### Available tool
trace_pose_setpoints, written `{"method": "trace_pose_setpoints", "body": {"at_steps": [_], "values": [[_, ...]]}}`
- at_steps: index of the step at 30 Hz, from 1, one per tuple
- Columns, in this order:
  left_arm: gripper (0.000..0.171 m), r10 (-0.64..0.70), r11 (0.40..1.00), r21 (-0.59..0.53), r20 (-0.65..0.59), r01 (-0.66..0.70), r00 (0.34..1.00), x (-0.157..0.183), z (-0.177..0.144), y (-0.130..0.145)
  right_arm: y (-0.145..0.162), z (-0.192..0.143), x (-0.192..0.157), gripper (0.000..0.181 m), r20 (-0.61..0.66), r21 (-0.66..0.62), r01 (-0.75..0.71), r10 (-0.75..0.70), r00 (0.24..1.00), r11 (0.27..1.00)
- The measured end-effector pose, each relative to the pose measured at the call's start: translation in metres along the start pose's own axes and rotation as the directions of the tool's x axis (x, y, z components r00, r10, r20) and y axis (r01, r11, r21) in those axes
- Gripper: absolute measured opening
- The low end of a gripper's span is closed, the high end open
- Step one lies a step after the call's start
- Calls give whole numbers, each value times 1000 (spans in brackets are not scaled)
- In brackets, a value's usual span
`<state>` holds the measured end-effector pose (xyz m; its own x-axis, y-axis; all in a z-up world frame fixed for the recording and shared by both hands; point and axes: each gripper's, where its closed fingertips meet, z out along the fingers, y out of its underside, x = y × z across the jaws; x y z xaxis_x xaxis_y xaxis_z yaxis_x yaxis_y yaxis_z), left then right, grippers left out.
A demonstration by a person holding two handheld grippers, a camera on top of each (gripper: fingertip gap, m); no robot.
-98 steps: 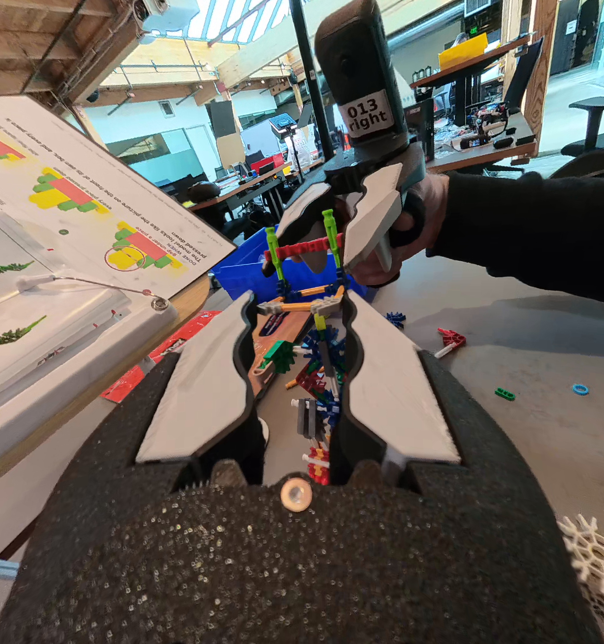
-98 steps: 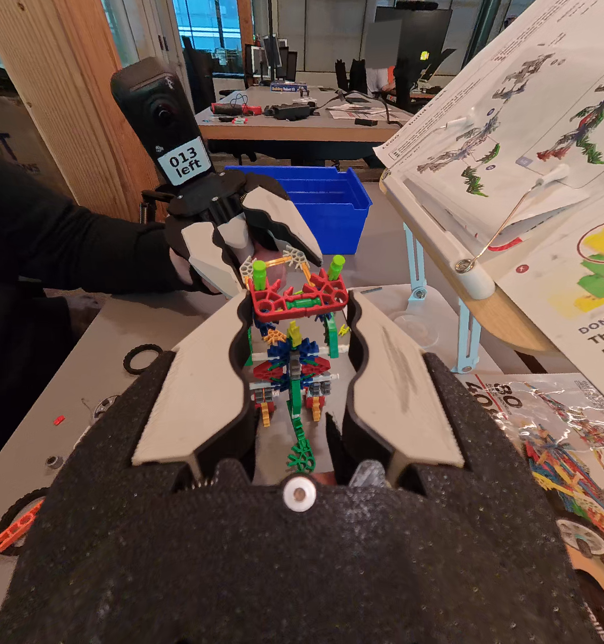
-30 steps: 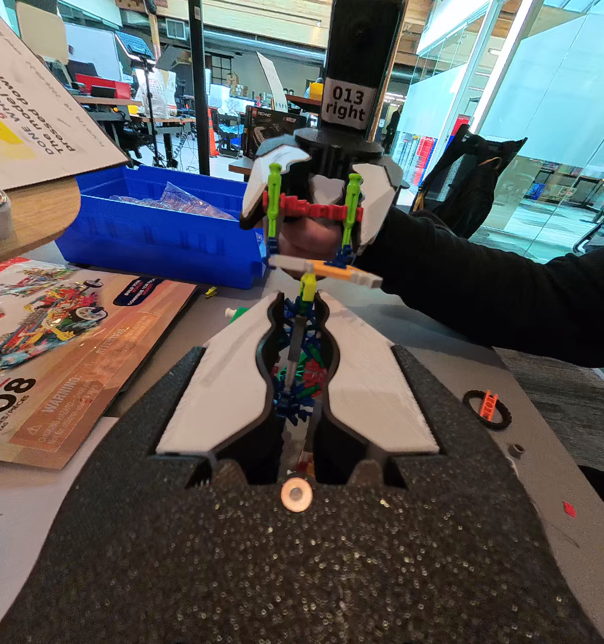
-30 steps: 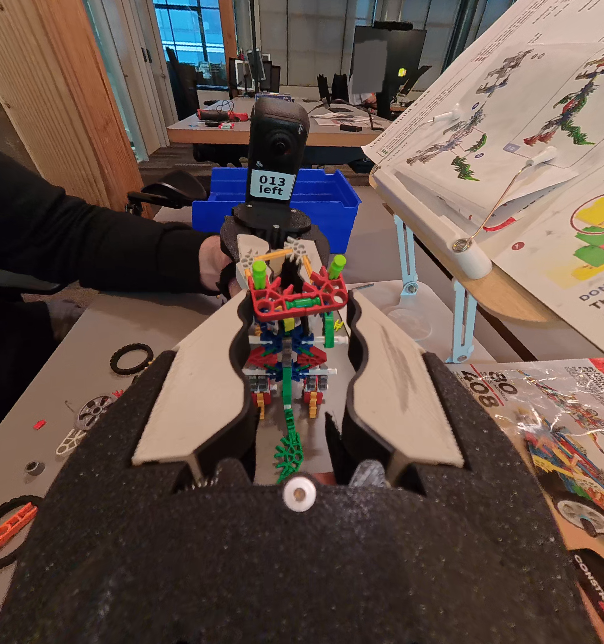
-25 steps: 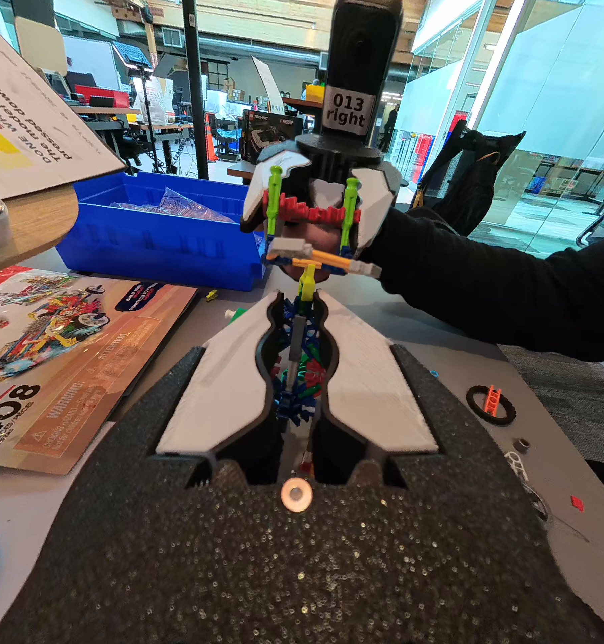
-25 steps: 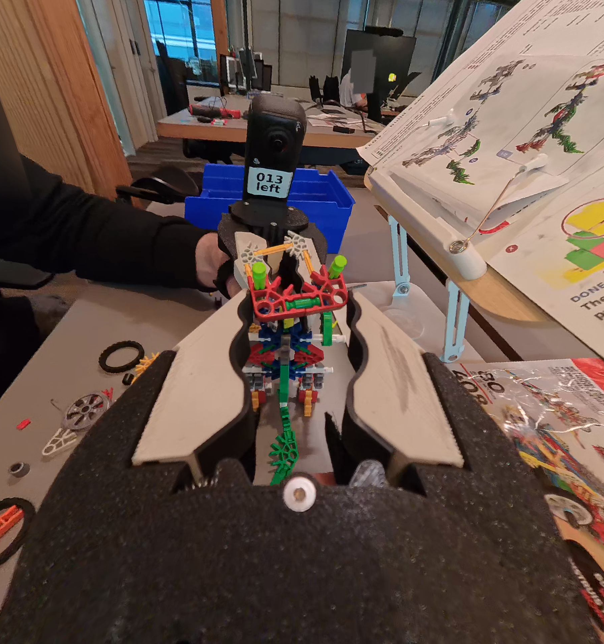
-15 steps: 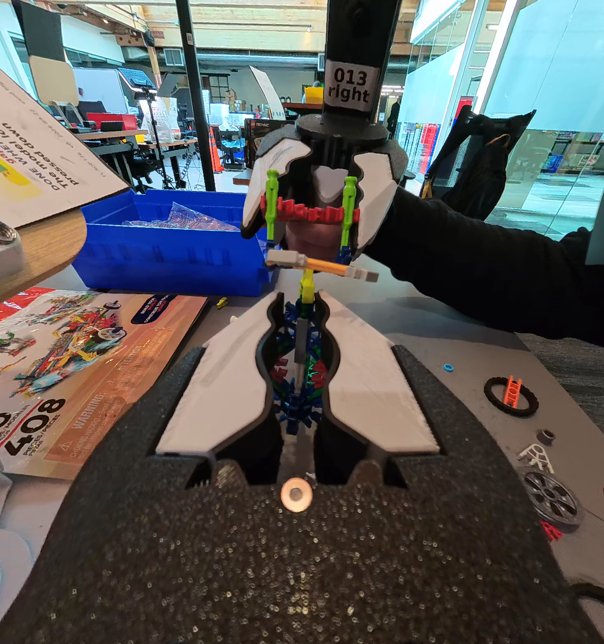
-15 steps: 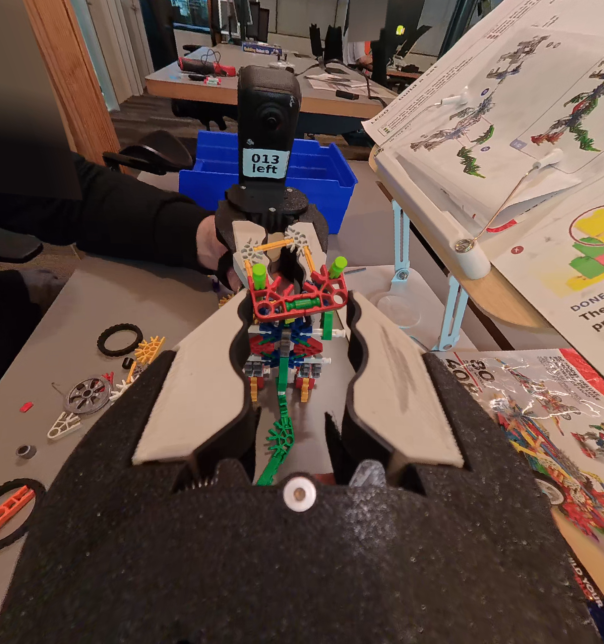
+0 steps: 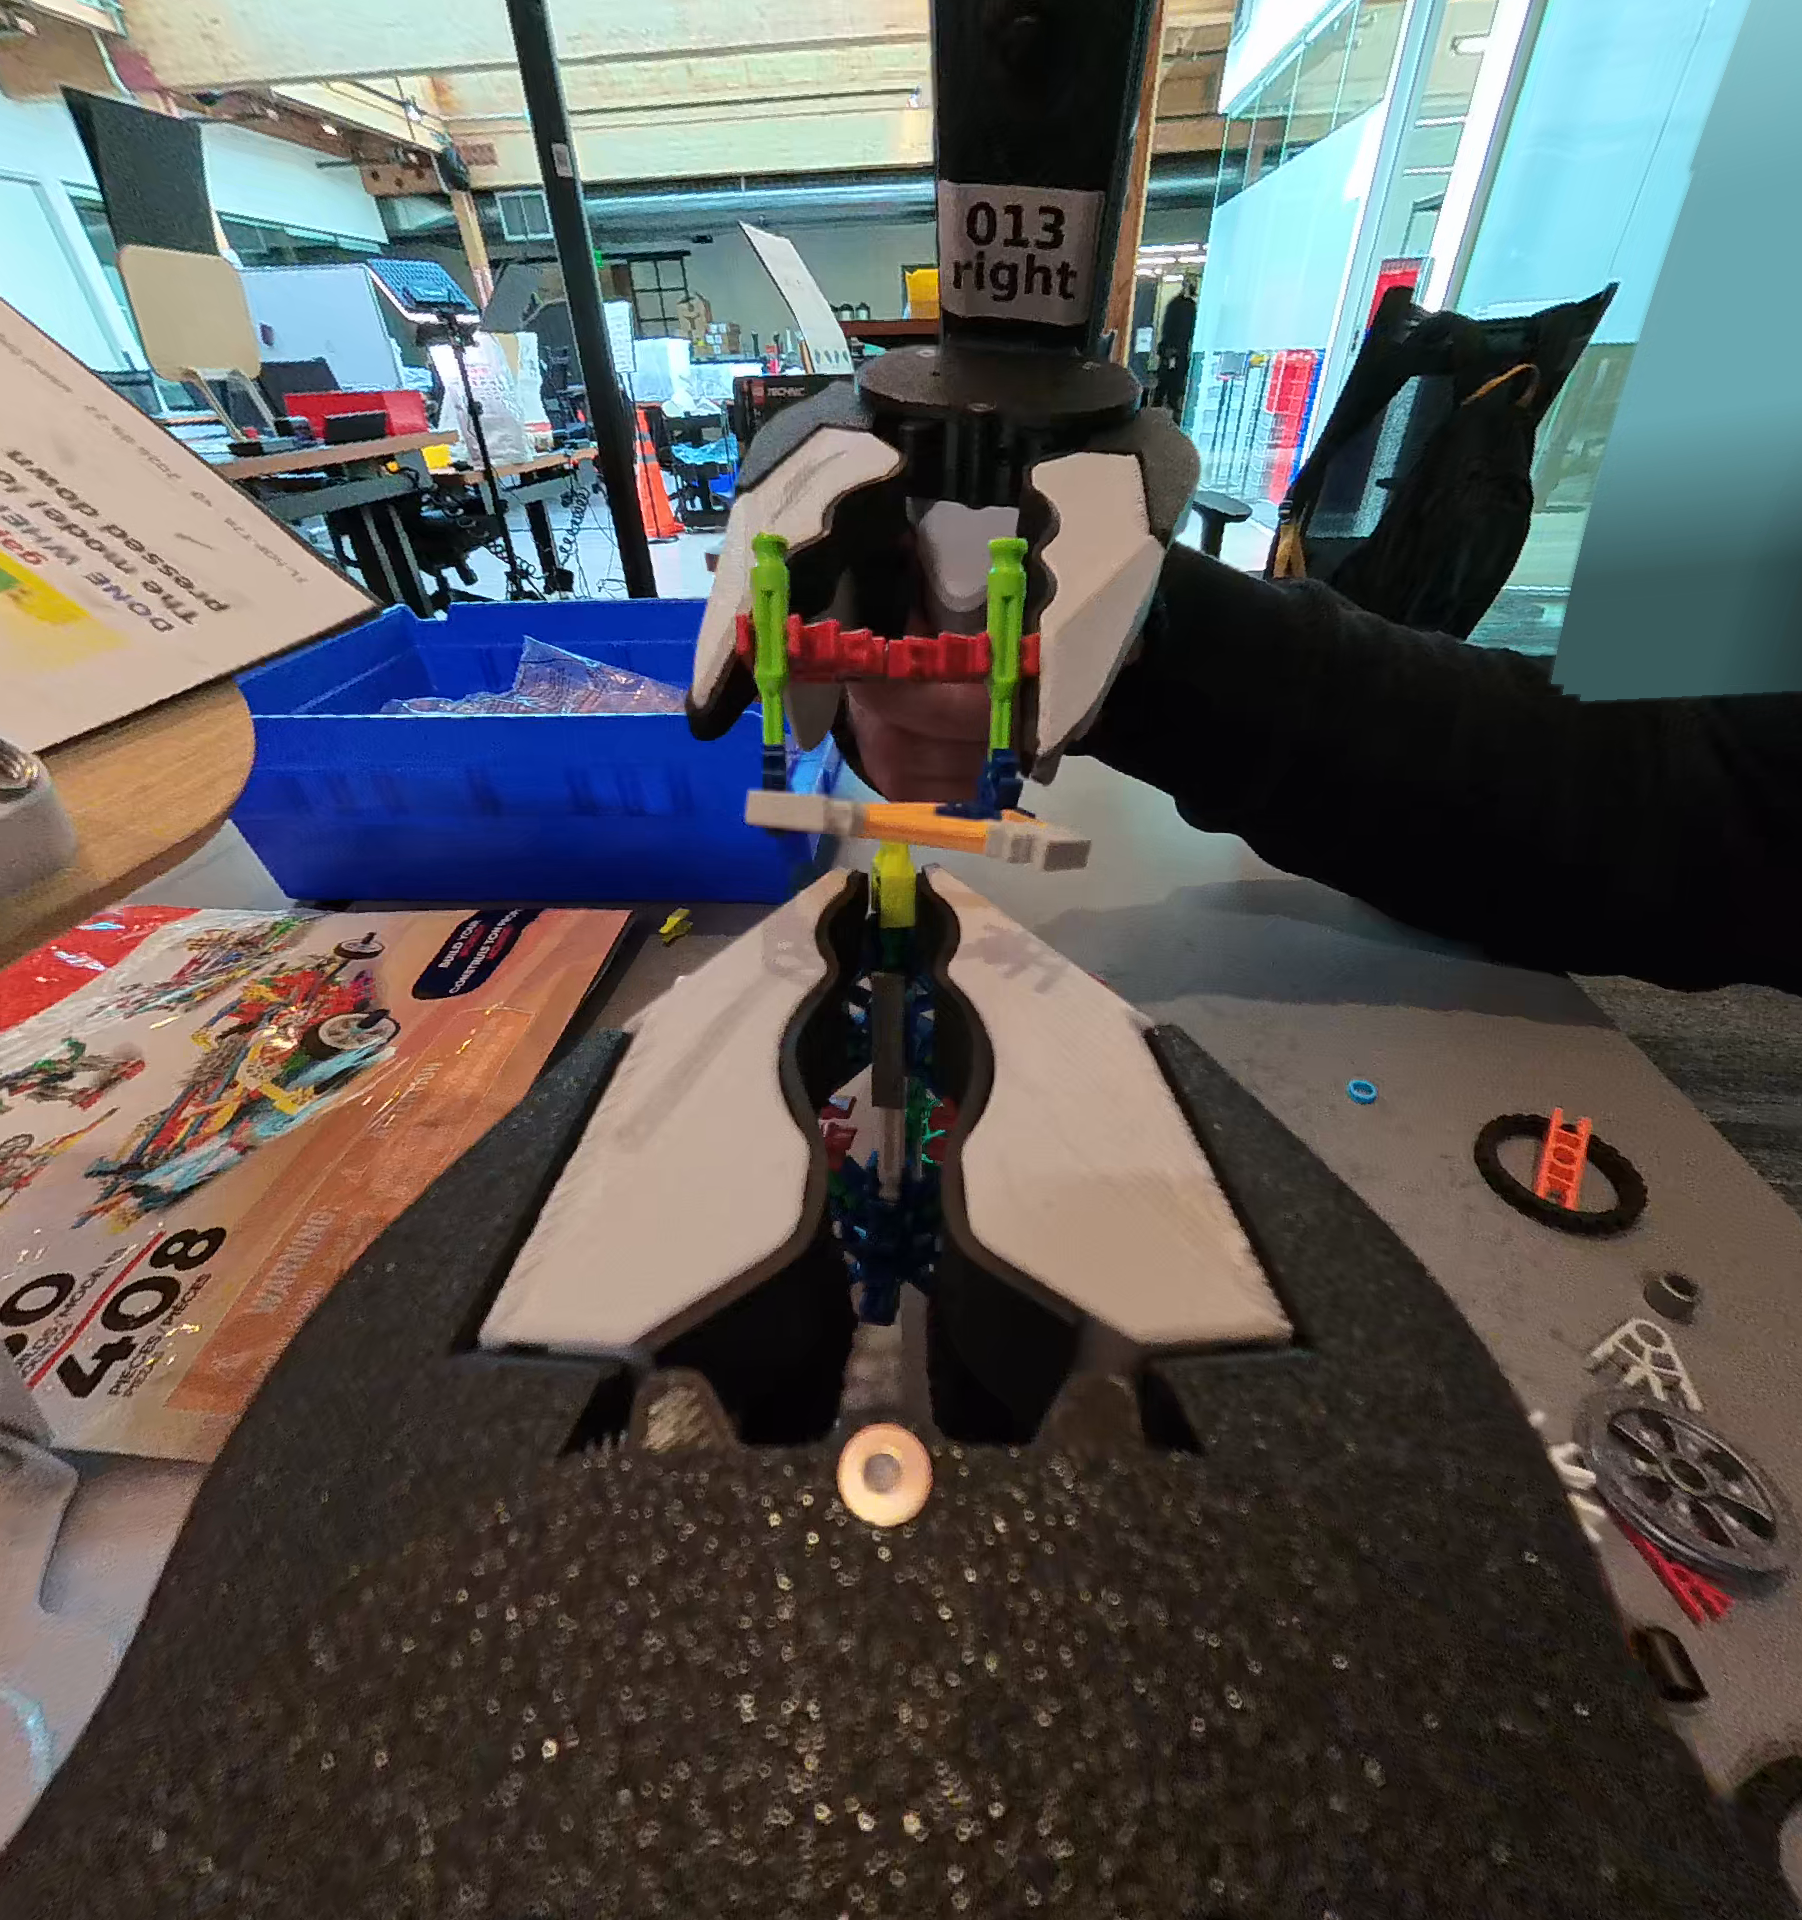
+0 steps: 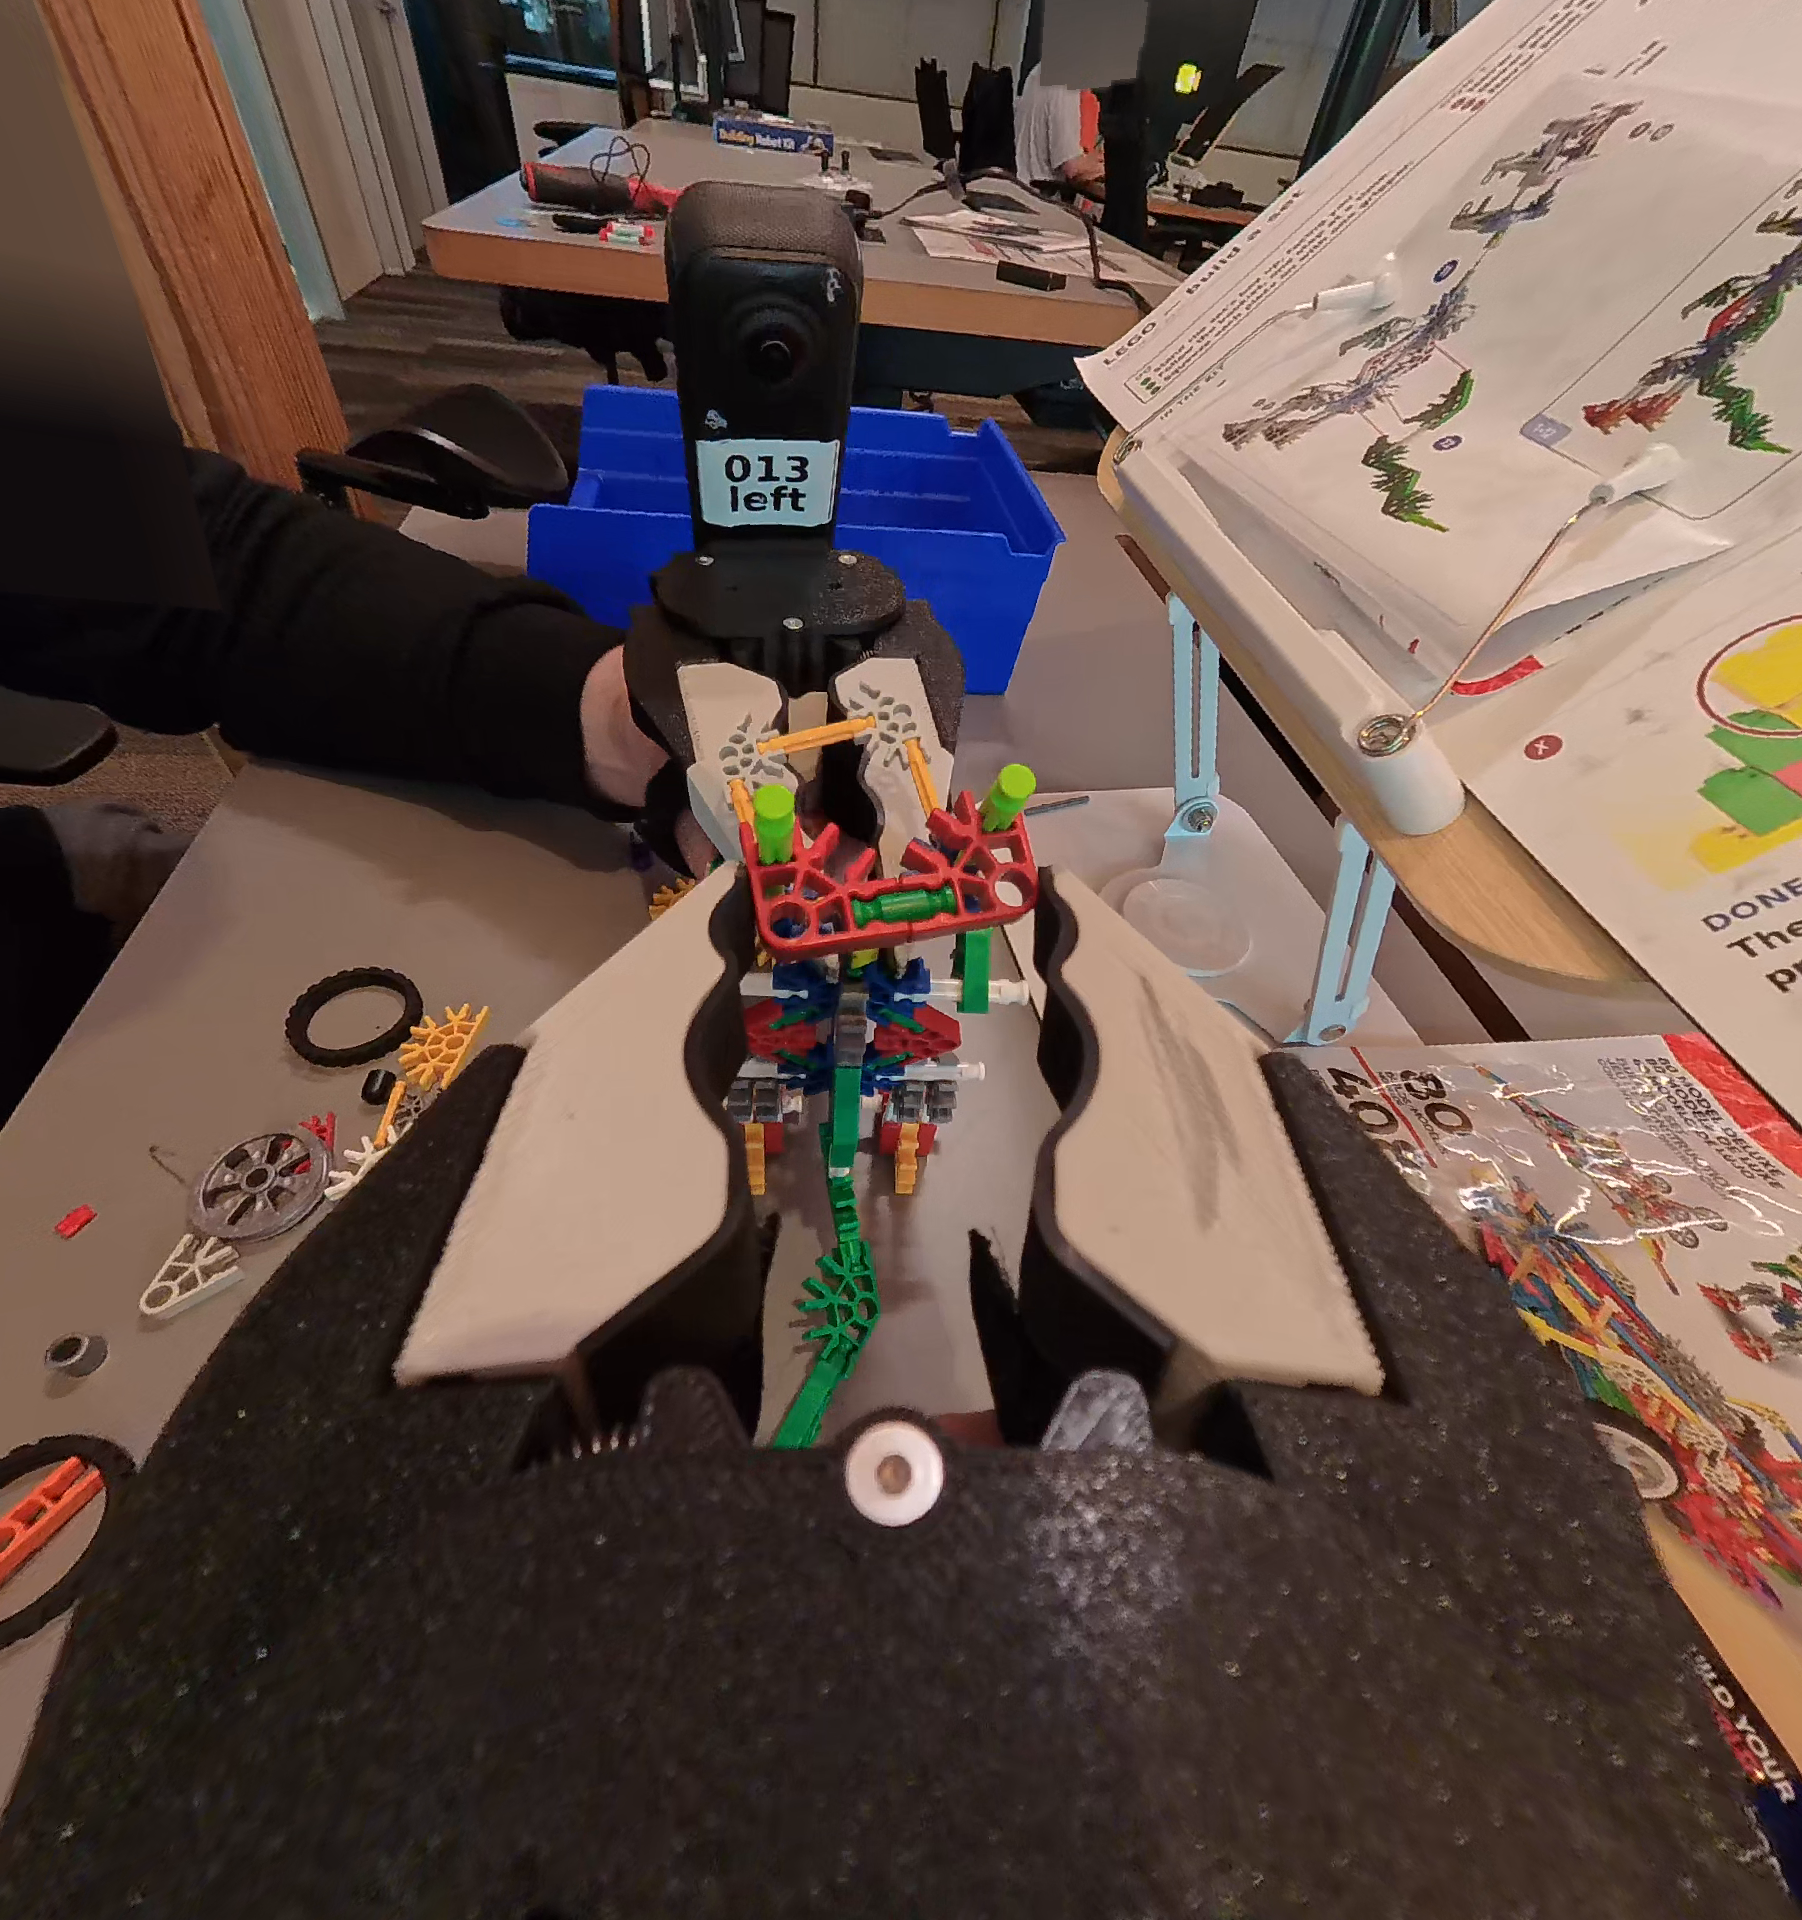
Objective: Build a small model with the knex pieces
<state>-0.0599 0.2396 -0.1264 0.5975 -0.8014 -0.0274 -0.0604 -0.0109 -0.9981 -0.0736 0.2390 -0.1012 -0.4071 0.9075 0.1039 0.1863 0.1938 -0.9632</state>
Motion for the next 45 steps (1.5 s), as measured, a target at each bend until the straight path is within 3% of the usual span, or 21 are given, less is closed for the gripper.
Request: {"method": "trace_pose_setpoints", "body": {"at_steps": [10, 16, 22, 24, 28, 33, 45], "values": [[5, -170, 985, 6, -170, 173, 971, 5, 0, -2, 3, -2, 0, 52, 10, 10, -27, 27, 1000, 1000], [8, -151, 988, -1, -168, 153, 974, 7, -1, -2, 2, -2, -2, 52, 13, -2, -18, 18, 1000, 1000], [41, -59, 998, 6, -73, 59, 996, -1, -9, -6, 1, -2, -4, 52, 17, -2, -13, 13, 1000, 1000], [62, -31, 999, 13, -71, 32, 997, 2, -10, -9, 1, -3, -4, 52, 14, -1, -8, 8, 1000, 1000], [69, 21, 1000, -3, -48, -22, 999, 6, -6, -8, -1, -5, -5, 52, 16, 3, -9, 9, 1000, 1000], [56, 85, 996, 34, -2, -85, 996, 11, -2, -14, 2, -5, -9, 52, 41, -4, -12, 12, 999, 1000], [48, 204, 976, 47, 156, -214, 966, 11, -8, -25, -1, -2, -14, 52, 78, 6, -20, 20, 997, 1000]]}}
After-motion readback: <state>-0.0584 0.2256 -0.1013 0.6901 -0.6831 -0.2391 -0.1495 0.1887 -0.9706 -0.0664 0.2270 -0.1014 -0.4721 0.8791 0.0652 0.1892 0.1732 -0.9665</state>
